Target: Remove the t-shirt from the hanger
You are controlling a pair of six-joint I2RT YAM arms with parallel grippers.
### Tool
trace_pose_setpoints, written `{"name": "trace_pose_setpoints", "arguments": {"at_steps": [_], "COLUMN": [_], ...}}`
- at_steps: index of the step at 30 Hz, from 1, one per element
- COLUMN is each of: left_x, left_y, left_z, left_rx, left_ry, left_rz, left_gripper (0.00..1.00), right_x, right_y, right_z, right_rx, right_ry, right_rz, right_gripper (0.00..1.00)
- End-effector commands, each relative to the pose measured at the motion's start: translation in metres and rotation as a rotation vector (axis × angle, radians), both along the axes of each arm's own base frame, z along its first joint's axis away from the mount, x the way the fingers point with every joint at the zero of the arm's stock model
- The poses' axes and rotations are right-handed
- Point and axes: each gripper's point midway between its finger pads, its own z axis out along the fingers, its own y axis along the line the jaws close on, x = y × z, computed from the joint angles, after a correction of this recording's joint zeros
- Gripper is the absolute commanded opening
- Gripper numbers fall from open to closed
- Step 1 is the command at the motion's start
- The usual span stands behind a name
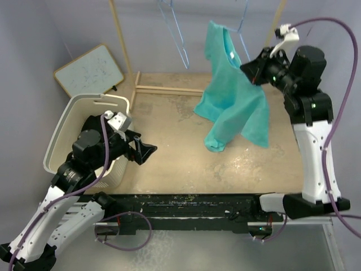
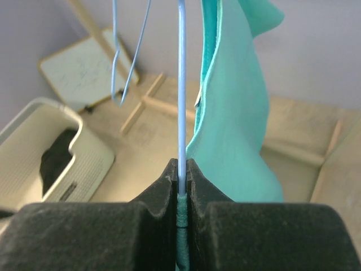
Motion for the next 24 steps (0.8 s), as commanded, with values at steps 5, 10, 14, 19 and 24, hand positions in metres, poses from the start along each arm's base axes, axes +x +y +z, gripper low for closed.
{"name": "trace_pose_setpoints", "arguments": {"at_steps": [5,10,14,19,24], "left_x": [-0.042,-0.054,-0.042,-0.032,-0.021], "left_y": [-0.016,-0.023,-0.039,-0.064,-0.079], "left_z": [0.152,0.189,0.185,0.174,0.17], "left_rx": [-0.179,-0.204,-0.182,-0.205,-0.209], "left_ry": [-0.395,-0.5,-0.465,-0.397,-0.37], "left_rz": [-0.243,-0.334,-0.387,-0.494,-0.549], "left_gripper": [0.87,0.99,0.99,0.99,0.99], "right_x": [-0.12,-0.194,-0.242,-0.261,-0.262], "right_y": [0.036,0.055,0.065,0.072,0.078], "right_z": [-0.055,-0.084,-0.085,-0.089,-0.088], "right_rx": [0.027,0.078,0.14,0.185,0.193], "right_ry": [0.055,0.105,0.095,0.106,0.109], "right_rz": [0.335,0.567,0.712,0.823,0.88], "right_gripper": [0.0,0.0,0.0,0.0,0.0]}}
